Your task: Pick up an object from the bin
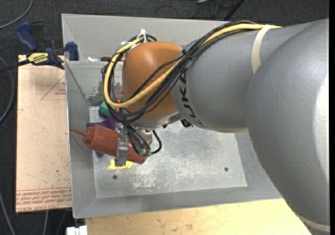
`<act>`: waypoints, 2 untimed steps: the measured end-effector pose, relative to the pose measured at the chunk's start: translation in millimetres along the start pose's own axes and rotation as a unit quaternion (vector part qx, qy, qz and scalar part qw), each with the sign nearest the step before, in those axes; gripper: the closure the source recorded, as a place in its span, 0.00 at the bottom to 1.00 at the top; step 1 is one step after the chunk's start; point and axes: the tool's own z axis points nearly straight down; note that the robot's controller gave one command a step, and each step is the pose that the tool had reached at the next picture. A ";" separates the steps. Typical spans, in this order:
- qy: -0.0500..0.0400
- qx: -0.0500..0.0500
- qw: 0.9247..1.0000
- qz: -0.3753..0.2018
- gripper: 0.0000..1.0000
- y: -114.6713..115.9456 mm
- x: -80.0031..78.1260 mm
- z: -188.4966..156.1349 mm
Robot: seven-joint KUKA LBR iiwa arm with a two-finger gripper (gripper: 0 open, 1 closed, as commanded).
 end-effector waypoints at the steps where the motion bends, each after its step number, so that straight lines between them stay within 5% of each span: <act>1: 0.000 0.000 1.000 0.000 1.00 0.1 0.1 0.0; 2: 0.003 0.001 1.000 0.011 1.00 -2.8 1.2 -51.7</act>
Offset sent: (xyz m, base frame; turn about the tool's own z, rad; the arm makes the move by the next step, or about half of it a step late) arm -0.0017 -0.0059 0.1108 0.0450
